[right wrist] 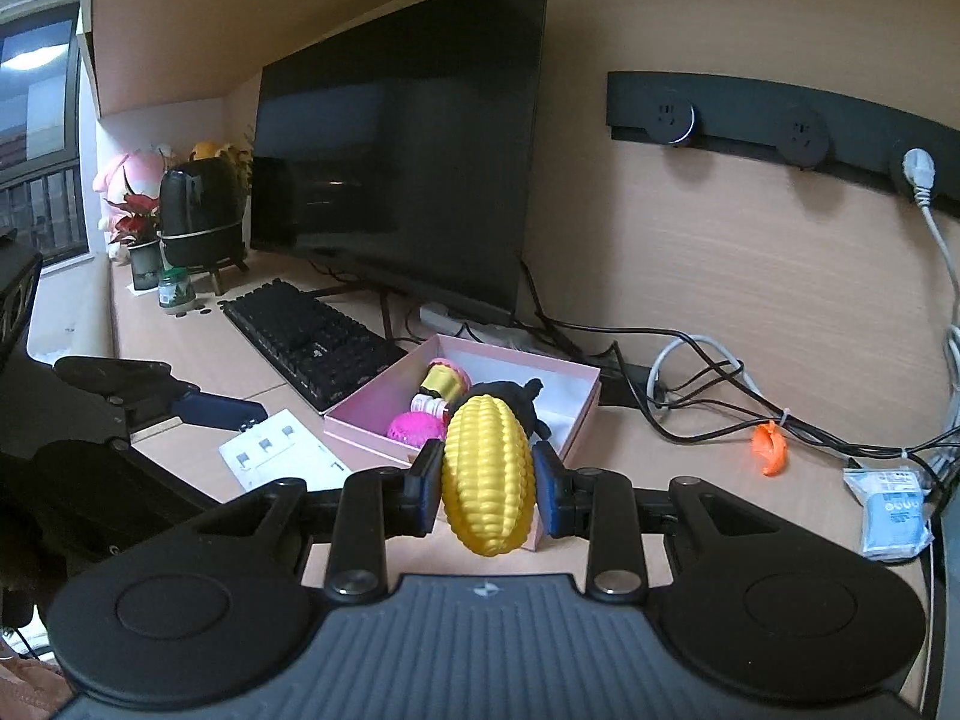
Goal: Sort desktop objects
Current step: 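Carry the corn toy into the pink box and open the right gripper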
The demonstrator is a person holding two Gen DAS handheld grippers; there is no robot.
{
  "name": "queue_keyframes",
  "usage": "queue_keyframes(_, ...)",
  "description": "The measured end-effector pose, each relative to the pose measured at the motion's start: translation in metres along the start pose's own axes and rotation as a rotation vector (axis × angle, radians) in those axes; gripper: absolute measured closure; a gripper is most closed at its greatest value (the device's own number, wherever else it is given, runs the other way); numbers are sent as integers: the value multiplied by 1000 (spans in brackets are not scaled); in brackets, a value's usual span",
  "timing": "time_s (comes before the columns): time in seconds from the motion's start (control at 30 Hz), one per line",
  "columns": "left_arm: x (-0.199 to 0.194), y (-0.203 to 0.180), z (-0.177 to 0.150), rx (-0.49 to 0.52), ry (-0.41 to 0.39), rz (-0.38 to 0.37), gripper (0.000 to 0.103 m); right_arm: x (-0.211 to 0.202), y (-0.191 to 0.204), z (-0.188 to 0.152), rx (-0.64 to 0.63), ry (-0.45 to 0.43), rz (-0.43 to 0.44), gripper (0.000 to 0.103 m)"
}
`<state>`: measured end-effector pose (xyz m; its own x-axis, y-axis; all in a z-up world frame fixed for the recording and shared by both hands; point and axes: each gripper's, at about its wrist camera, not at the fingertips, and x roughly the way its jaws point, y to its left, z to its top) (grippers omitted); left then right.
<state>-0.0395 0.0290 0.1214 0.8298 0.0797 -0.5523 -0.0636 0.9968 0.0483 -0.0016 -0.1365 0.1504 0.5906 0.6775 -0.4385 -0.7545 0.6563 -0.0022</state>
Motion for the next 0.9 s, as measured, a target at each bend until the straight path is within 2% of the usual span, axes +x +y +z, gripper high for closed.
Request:
queue_keyframes(0.07,10,7,4,-6,13,7,8,9,-4,5,19,-4,-8,73)
queue_keyframes(0.13,25,15,13,-24,12,7,19,19,-10,10,42,-12,-18,73)
queue_keyframes(0.27,71,25,34,-6,-20,14,20,47,-24,26,84,-24,-61,73)
queue_keyframes(0.33,97,31,43,5,-36,20,26,64,-31,34,95,-19,-85,73)
queue_keyframes(0.43,118,54,56,-60,-33,27,25,86,-38,43,114,7,-109,73)
queue_keyframes(0.47,119,63,58,-84,-38,25,23,94,-40,44,120,17,-111,73)
queue_keyframes(0.53,119,80,60,-115,-49,35,10,107,-44,43,130,34,-103,73)
queue_keyframes(0.67,109,103,53,-164,-16,32,7,131,-44,40,166,57,-92,73)
queue_keyframes(0.8,90,99,23,-137,55,-5,5,155,-37,36,163,69,-69,72)
queue_keyframes(0.87,80,96,4,-134,101,-22,4,167,-31,33,130,87,-76,59)
queue_keyframes(0.9,76,95,-4,-132,121,-26,3,169,-26,30,106,89,-87,57)
